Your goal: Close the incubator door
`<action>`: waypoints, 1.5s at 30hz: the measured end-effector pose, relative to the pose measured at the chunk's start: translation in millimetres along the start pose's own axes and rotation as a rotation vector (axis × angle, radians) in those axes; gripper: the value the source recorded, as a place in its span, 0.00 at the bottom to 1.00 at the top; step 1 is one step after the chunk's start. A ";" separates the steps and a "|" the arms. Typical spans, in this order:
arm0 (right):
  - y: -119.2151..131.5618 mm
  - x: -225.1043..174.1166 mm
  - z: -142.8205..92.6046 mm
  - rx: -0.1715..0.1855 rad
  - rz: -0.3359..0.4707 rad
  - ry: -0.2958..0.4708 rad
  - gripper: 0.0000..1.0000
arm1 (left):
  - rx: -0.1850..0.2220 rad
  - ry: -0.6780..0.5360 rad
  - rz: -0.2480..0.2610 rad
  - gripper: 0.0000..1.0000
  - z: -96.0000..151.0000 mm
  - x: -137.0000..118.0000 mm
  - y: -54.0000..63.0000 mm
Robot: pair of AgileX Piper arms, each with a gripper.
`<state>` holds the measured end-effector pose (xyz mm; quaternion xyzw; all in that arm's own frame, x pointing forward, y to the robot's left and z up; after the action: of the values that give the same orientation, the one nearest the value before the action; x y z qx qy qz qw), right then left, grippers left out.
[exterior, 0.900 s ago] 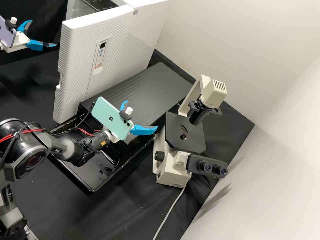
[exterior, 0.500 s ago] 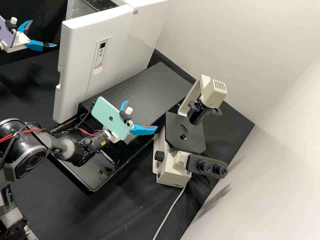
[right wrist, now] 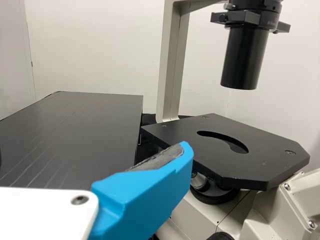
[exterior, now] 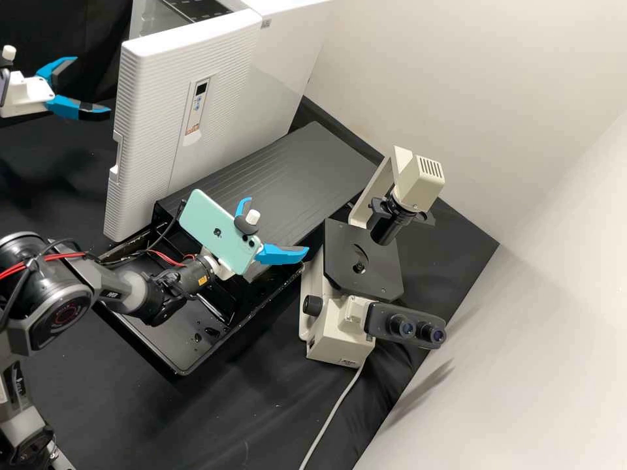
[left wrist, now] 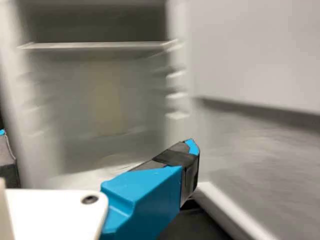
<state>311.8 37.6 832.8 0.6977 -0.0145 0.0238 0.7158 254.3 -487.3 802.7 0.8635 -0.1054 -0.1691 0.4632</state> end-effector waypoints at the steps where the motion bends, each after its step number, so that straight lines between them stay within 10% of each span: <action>1: 0.0 0.0 0.0 0.000 0.000 0.000 1.00 | 0.003 -0.062 -0.002 1.00 8.4 -4.0 -0.7; 17: 0.0 0.0 0.0 0.000 0.000 0.000 1.00 | 0.127 -0.777 -0.105 1.00 111.5 -36.5 -7.6; 30: 0.0 0.0 0.0 0.000 0.000 0.000 1.00 | 0.314 -1.073 -0.057 1.00 149.0 -20.6 -2.7; 38: 0.0 0.0 0.0 0.000 0.000 0.000 1.00 | 0.309 -0.997 -0.059 1.00 132.6 14.5 -4.4; 45: 0.0 0.0 0.0 0.000 0.000 0.000 1.00 | 0.207 -0.876 -0.037 1.00 97.8 49.2 -9.5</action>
<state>311.8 37.6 832.8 0.6977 -0.0145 0.0238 0.7158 261.7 -573.5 735.0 0.7540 -0.2925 -0.5155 0.2831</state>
